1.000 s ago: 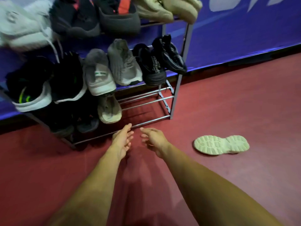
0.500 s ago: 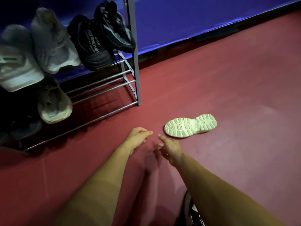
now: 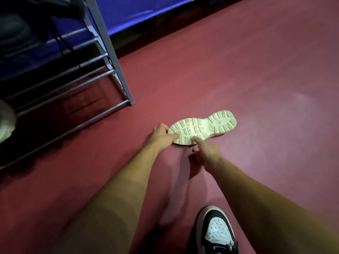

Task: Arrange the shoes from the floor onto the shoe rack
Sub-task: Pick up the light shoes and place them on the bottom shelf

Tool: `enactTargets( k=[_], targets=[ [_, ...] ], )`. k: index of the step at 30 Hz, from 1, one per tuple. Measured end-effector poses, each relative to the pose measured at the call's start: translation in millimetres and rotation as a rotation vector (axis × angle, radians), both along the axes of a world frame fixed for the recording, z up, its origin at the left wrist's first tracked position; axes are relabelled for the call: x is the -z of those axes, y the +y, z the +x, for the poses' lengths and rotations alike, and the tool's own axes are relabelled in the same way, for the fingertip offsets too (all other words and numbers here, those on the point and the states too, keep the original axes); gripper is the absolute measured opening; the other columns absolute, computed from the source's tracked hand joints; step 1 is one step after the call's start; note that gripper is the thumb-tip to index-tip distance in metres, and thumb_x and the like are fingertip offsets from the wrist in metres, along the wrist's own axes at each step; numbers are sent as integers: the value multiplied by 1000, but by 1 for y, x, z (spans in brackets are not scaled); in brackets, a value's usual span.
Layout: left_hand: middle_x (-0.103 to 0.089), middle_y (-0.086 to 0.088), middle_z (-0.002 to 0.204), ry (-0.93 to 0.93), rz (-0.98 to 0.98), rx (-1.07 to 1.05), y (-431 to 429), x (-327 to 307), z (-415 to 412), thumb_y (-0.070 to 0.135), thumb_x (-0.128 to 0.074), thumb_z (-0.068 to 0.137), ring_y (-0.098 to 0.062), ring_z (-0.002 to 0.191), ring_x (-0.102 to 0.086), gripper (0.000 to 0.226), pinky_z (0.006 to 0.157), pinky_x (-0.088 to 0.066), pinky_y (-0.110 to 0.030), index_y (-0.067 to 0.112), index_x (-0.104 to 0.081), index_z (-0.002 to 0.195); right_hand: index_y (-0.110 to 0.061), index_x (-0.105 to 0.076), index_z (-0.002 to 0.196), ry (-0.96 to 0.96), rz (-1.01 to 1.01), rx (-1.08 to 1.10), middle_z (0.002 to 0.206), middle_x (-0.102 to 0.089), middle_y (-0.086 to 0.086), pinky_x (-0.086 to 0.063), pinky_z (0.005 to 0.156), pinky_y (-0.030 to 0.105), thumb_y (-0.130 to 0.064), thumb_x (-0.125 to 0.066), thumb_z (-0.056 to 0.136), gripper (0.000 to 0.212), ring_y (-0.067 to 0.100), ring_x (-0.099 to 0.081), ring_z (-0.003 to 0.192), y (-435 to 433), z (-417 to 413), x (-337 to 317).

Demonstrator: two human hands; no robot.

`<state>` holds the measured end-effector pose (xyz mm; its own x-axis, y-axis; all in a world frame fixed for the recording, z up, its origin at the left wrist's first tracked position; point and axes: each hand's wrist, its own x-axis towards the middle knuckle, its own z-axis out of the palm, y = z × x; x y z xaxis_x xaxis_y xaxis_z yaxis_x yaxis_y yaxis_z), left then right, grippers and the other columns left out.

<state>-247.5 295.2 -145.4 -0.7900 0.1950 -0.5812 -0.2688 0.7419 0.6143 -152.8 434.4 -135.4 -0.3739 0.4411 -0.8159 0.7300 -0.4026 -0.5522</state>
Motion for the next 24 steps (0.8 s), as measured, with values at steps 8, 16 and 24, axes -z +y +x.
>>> enactTargets(
  k=[8, 16, 24],
  targets=[
    [-68, 3, 104, -55, 82, 27, 1, 6, -2, 21, -72, 81, -13, 94, -67, 46, 86, -53, -31, 23, -56, 124, -6, -59, 96, 78, -90, 49, 46, -49, 1, -34, 37, 22, -21, -68, 91, 18, 14, -41, 42, 9, -5, 18],
    [-71, 1, 96, -51, 102, 0, -24, -37, 9, 26, -75, 77, -17, 88, -69, 33, 81, -55, -34, 27, -57, 105, -5, -58, 104, 134, -83, 29, 57, -53, 5, -34, 32, 18, -19, -69, 92, 22, 8, -45, 29, -6, 2, -22],
    [-69, 1, 87, 71, 91, -109, -90, -111, 36, 46, -65, 54, -17, 70, -59, 53, 69, -48, -32, 30, -54, 103, -11, -59, 90, 245, -60, -164, 56, -52, 4, -25, 32, 16, -22, -71, 89, 17, 7, -35, 30, -64, 4, -91]
  ],
)
